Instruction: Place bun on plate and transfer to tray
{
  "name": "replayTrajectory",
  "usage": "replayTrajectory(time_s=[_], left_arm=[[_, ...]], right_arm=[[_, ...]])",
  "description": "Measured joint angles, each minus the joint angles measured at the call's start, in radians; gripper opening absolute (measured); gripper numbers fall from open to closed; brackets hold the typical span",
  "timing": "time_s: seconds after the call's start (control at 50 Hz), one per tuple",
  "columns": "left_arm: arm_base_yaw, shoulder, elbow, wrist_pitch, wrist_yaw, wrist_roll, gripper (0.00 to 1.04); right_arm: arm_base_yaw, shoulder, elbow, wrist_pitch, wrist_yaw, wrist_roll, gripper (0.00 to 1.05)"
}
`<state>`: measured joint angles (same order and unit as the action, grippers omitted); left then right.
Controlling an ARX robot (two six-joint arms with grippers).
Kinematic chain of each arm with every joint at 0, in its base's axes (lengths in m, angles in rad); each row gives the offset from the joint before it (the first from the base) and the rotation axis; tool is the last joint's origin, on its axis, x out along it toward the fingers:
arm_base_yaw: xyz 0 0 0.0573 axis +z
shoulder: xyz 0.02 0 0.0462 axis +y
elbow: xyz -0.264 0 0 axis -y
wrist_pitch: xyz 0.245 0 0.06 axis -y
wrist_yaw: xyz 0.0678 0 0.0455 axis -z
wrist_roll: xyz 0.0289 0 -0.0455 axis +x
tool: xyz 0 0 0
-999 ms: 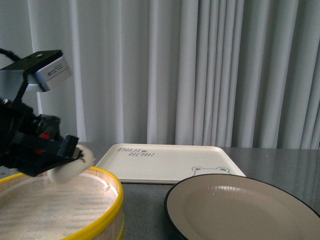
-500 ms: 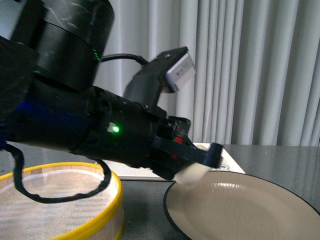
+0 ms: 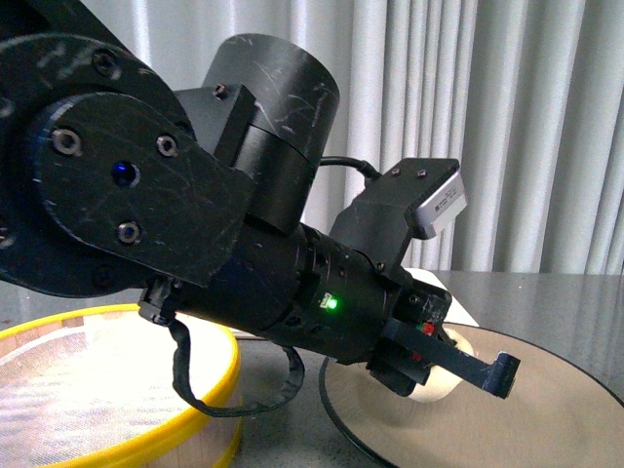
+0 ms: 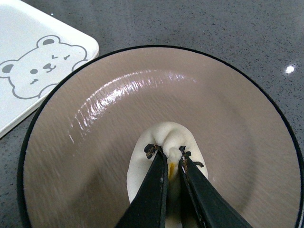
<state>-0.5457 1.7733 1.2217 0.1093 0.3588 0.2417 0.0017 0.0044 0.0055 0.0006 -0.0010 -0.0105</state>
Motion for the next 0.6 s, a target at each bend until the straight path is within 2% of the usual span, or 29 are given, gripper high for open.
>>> replayTrajectory(time_s=[0.18, 0.599], left_arm=[[-0.024, 0.034, 0.026, -0.02, -0.002, 0.006, 0.04], [-0.071, 0.122, 0.088, -0.051, -0.079, -0.026, 0.04]], right_arm=[[0.0, 0.0, 0.0, 0.0, 0.0, 0.0, 0.96], [0.0, 0.0, 0.0, 0.0, 0.0, 0.0, 0.96]])
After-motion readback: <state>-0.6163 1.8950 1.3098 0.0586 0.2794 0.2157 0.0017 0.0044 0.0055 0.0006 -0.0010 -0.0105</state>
